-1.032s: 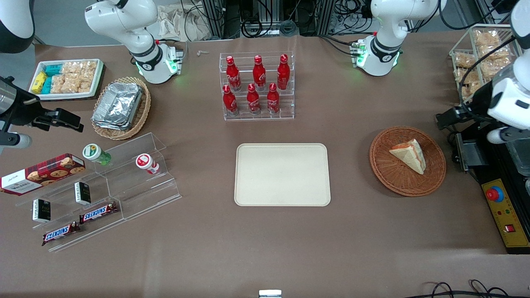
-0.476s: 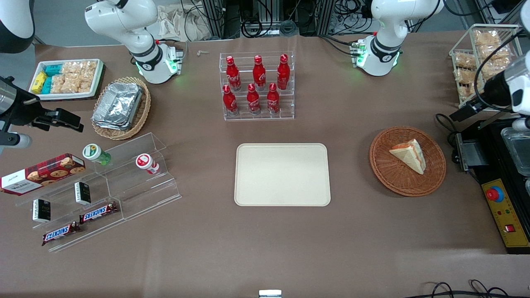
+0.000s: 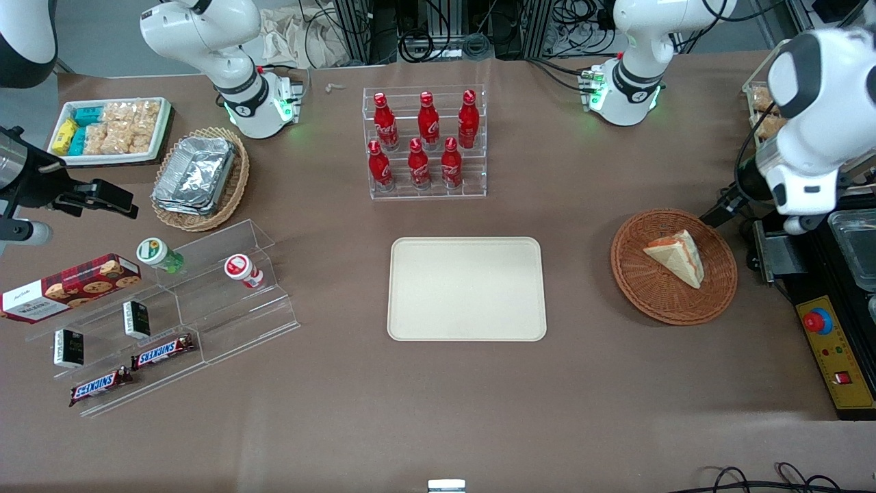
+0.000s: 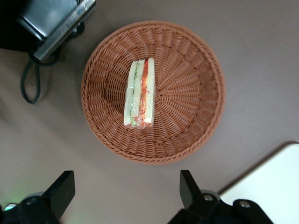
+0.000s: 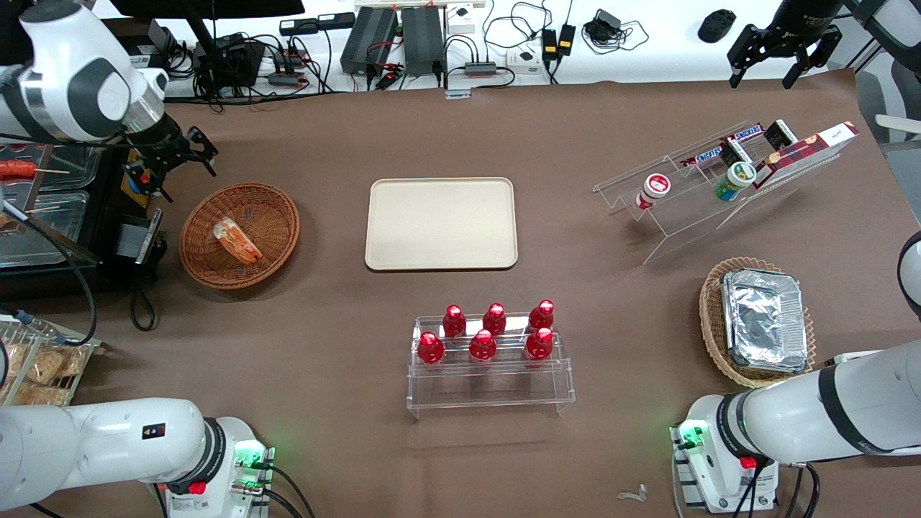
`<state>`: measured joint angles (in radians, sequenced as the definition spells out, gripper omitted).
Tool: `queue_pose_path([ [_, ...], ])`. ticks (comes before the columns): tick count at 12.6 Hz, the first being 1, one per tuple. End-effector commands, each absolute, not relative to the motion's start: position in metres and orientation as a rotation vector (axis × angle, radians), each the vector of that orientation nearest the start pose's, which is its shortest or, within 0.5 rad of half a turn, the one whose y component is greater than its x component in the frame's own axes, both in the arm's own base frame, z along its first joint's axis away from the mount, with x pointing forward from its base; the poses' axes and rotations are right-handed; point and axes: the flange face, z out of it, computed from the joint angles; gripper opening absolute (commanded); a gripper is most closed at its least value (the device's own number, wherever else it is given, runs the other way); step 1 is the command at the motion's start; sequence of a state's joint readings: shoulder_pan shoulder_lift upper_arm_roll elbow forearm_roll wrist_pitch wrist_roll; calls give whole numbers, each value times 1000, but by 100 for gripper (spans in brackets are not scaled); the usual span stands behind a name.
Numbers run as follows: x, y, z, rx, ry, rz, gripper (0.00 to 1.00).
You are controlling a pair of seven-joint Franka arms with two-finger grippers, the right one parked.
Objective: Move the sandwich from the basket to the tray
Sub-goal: 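Lower the open left gripper onto the sandwich and close on it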
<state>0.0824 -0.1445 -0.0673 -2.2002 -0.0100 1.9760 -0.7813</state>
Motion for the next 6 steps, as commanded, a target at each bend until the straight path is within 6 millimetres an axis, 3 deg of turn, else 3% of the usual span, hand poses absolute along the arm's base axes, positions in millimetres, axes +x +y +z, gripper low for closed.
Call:
queue_pose_path([
  [1, 503, 8, 394, -2830, -1279, 110, 100],
  [6, 507, 18, 331, -2799, -1318, 157, 100],
])
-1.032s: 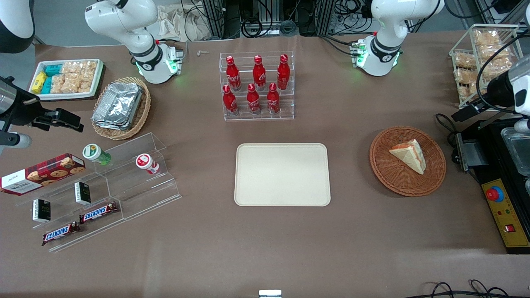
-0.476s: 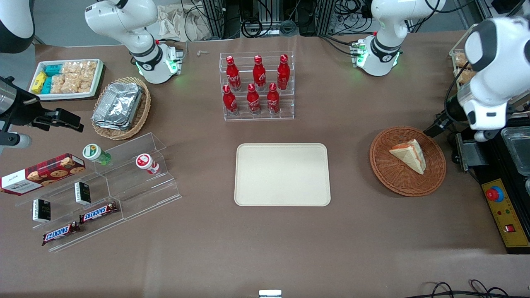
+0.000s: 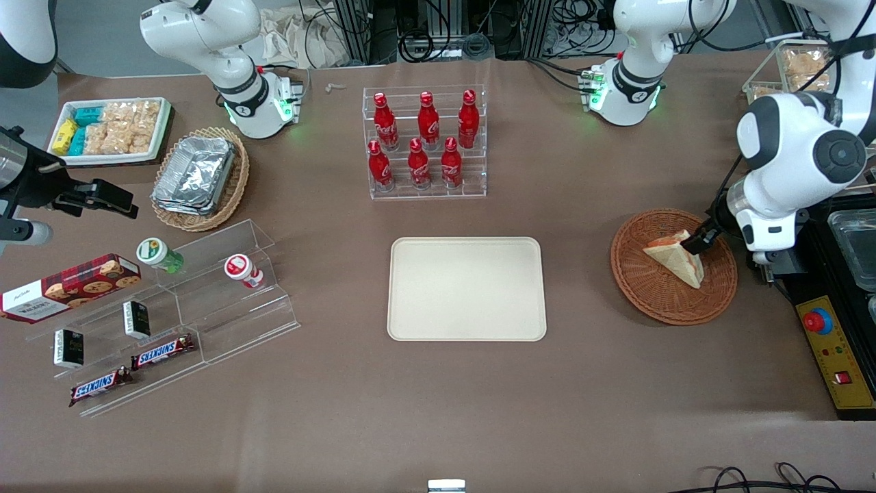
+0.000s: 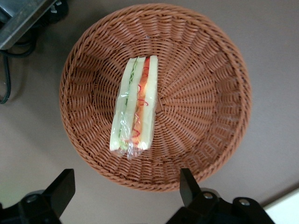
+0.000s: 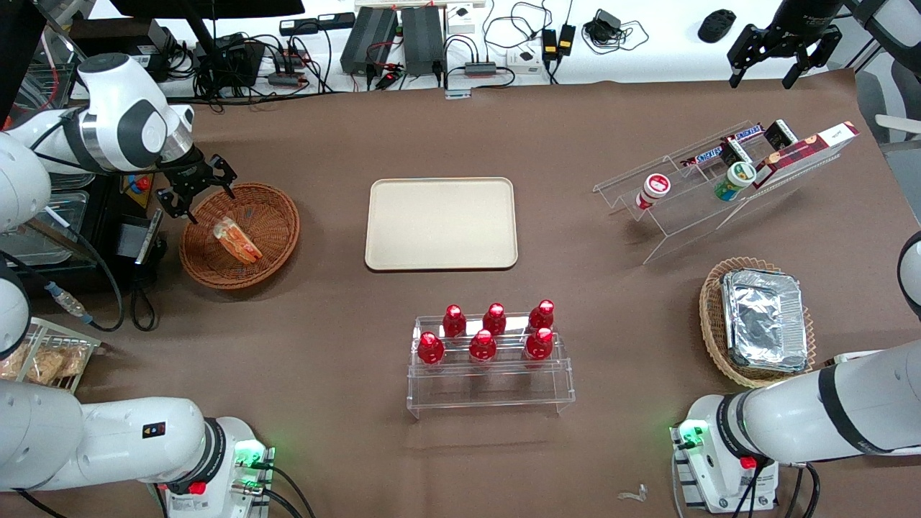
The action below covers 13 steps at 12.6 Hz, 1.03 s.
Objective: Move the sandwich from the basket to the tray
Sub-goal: 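Lower the open left gripper onto the sandwich and close on it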
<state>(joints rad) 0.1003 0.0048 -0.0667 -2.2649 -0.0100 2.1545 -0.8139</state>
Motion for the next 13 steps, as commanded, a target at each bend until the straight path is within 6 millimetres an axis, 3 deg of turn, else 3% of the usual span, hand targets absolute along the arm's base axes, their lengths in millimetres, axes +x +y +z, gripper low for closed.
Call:
queue_pose_path([
  [1, 507, 19, 319, -2797, -1319, 167, 100],
  [9, 496, 24, 238, -2799, -1333, 164, 100],
  [12, 497, 34, 223, -2791, -1324, 145, 100],
  [13, 497, 37, 221, -2789, -1318, 140, 93],
])
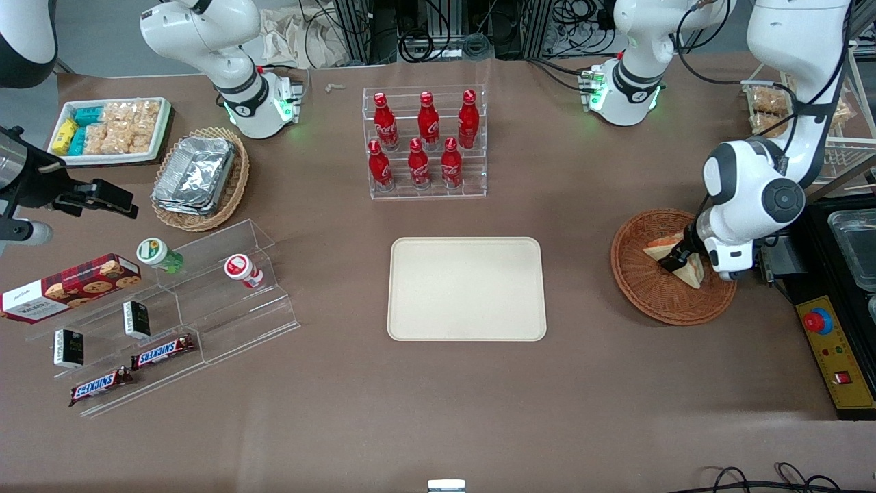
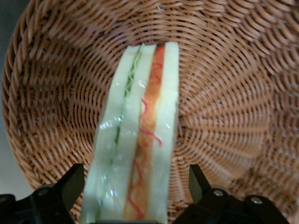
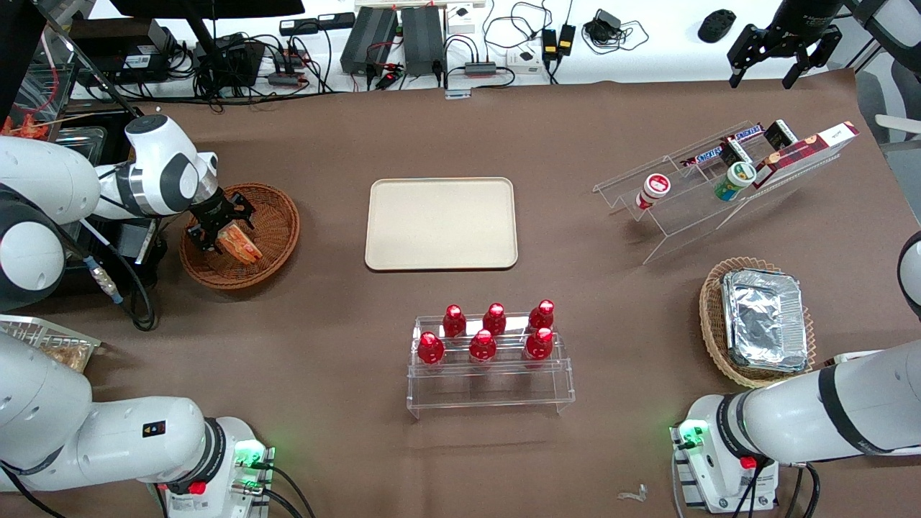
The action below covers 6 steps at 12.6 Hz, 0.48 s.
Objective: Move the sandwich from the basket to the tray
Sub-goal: 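Lower the open left gripper onto the sandwich and close on it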
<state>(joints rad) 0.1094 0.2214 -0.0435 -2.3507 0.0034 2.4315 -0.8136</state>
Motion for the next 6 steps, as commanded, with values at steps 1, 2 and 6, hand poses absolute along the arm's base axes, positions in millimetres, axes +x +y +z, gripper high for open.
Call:
queue_pose_path([
  [1, 498, 41, 222, -2784, -1326, 134, 78],
  [2, 499, 41, 223, -2785, -1329, 130, 58],
  [6, 503, 39, 258, -2803, -1327, 60, 0],
])
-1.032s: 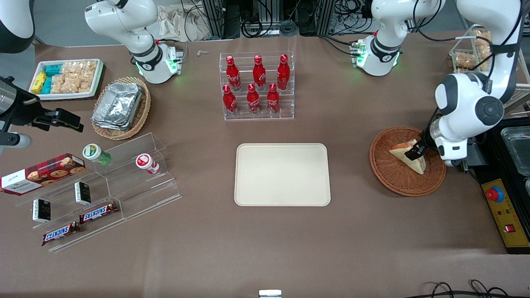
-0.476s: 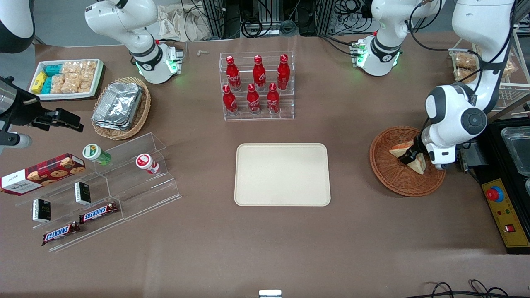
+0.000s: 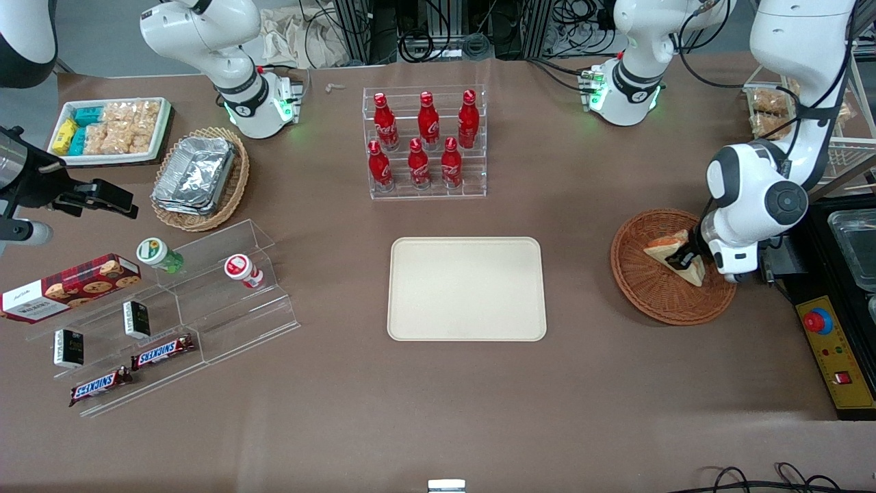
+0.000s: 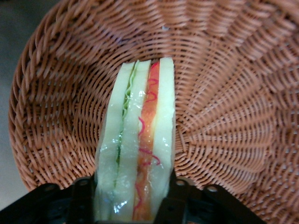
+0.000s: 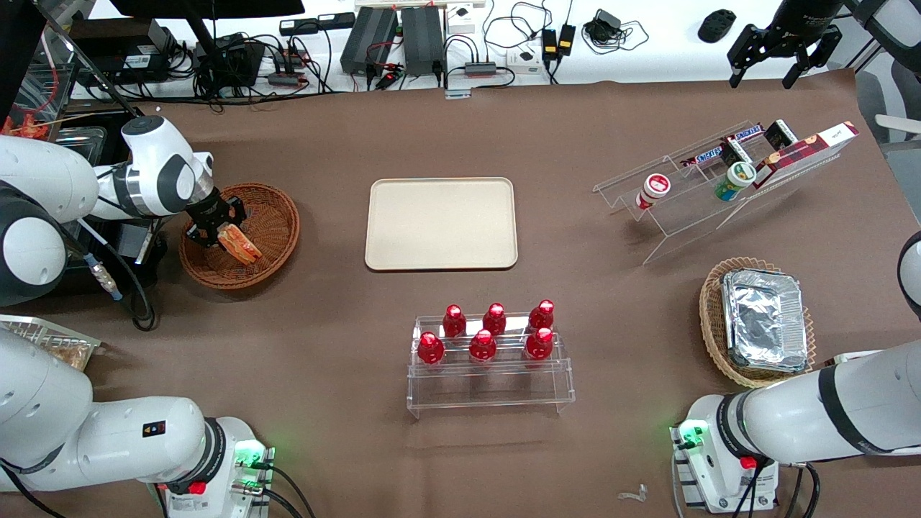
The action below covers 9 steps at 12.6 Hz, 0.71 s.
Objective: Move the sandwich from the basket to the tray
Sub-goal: 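Lift the sandwich up out of the basket with the left gripper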
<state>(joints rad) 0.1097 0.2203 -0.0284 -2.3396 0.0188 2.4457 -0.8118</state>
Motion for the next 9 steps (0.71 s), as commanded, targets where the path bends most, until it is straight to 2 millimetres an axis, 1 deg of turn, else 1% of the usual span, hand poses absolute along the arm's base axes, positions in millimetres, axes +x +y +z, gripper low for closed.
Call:
queue_pose_path([
  [1, 503, 40, 273, -2803, -1310, 76, 0],
  [4, 509, 38, 346, -2822, -1210, 124, 0],
  [6, 519, 36, 394, -2839, -1110, 202, 0],
  [8, 526, 21, 435, -2899, -880, 290, 0],
  [9, 529, 18, 451, -2915, -829, 309, 0],
])
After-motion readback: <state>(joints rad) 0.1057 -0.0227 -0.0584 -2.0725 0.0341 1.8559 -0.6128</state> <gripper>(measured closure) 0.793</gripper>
